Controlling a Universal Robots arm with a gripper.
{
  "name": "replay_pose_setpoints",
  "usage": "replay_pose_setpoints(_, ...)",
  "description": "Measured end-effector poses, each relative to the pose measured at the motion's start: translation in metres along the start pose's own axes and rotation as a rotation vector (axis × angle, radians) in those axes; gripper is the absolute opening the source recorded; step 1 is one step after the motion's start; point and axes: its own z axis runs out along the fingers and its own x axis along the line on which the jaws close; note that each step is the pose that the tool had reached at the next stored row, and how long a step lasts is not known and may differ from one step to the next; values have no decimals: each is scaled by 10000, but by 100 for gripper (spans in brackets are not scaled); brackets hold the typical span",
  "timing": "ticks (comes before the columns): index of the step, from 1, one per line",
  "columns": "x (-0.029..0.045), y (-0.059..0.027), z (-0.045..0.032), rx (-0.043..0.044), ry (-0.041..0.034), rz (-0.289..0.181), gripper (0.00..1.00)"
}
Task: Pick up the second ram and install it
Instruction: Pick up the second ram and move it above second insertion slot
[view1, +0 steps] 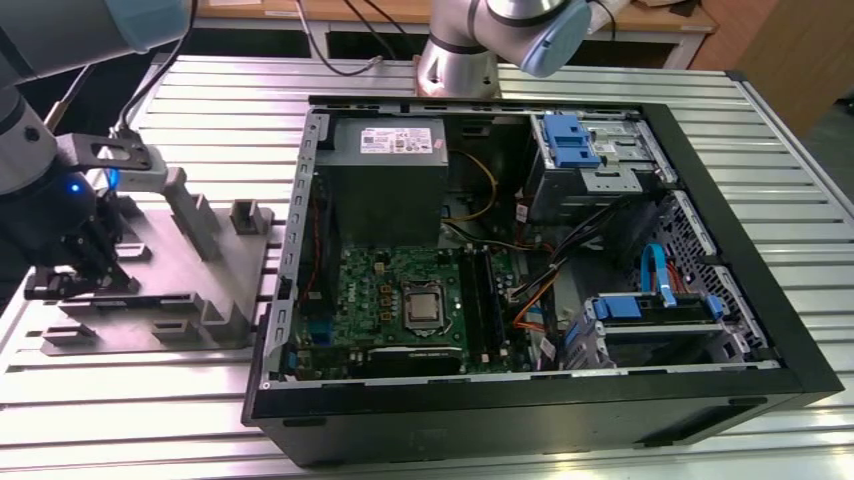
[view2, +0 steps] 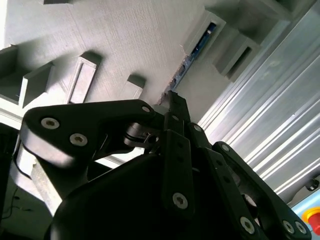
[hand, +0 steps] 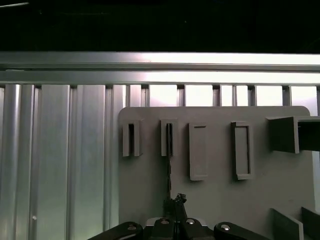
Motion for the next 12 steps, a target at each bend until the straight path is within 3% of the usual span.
replay_pose_setpoints(9, 27, 11, 63, 27, -77, -513, 10)
replay_pose_setpoints(12, 28, 11, 77, 20, -69, -763, 10)
